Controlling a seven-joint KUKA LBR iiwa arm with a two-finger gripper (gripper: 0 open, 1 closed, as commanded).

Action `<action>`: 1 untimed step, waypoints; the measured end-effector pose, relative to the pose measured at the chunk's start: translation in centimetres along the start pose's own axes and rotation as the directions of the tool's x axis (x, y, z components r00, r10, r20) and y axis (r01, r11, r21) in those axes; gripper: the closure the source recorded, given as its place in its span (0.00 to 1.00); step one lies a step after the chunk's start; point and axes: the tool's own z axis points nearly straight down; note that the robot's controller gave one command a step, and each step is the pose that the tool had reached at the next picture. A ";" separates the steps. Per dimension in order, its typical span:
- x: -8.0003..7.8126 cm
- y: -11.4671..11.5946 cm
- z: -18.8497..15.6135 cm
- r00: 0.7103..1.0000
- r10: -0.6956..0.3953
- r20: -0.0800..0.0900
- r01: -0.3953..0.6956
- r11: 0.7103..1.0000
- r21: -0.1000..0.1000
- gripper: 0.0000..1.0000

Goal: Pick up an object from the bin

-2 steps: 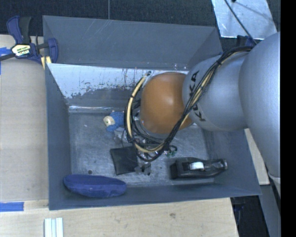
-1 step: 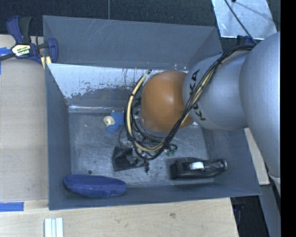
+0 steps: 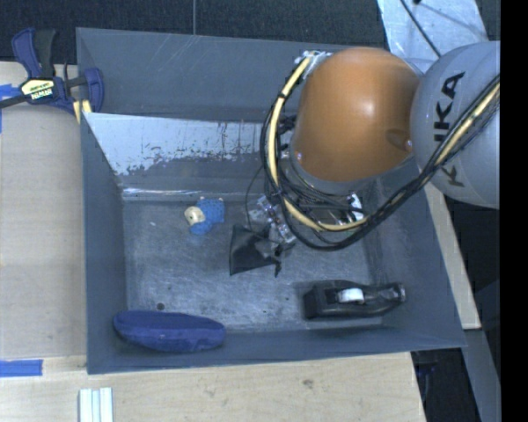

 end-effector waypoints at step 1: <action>-1.5 -4.7 -3.8 0.944 -0.330 -0.003 0.330 0.944 -0.001 1.00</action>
Offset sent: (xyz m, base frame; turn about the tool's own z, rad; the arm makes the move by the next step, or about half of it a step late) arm 0.0332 -0.0317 0.0360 -0.3409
